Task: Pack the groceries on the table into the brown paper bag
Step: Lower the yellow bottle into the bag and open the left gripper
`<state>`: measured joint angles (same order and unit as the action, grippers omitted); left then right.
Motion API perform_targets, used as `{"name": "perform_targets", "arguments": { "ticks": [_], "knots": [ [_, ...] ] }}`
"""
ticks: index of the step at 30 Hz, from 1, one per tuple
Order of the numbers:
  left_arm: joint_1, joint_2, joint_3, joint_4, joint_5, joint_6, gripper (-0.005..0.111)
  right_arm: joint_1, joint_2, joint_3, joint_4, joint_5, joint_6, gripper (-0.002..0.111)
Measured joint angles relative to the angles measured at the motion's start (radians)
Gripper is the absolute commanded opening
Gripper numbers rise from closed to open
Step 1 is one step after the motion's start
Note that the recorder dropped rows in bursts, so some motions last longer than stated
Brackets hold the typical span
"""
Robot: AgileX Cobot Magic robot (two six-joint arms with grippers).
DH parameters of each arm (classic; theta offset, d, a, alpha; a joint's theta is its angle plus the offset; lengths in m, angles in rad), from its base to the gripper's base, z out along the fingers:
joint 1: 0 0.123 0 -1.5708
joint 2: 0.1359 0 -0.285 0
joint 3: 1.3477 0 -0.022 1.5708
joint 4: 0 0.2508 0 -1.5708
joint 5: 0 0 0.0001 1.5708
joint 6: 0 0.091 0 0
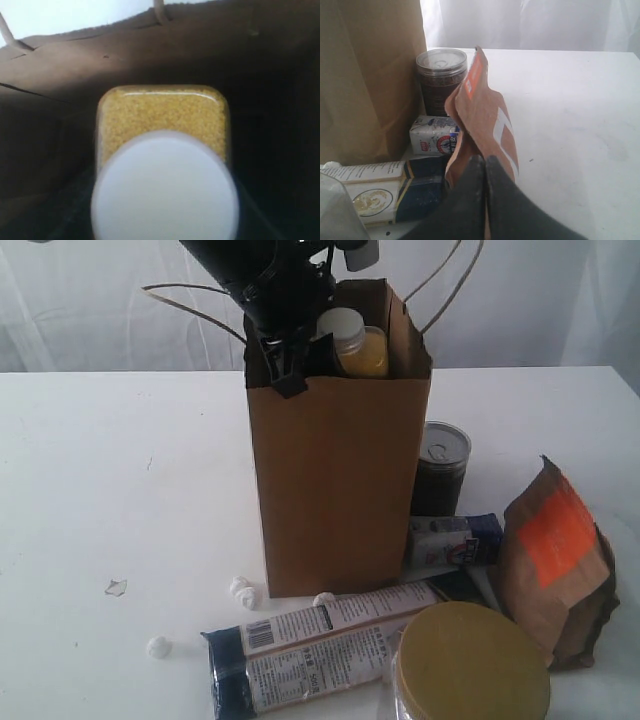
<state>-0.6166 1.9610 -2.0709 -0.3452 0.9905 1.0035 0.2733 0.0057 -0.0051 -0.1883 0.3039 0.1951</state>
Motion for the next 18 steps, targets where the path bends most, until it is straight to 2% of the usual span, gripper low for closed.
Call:
{"name": "perform_targets", "arguments": {
  "ticks": [16, 18],
  "knots": [
    [-0.016, 0.002, 0.0, -0.011, 0.091, -0.02, 0.0, 0.0, 0.0, 0.0, 0.0, 0.0, 0.0, 0.0],
    [-0.02, 0.002, 0.007, -0.021, 0.092, -0.022, 0.004, 0.0, 0.0, 0.0, 0.0, 0.0, 0.0, 0.0]
  ]
}}
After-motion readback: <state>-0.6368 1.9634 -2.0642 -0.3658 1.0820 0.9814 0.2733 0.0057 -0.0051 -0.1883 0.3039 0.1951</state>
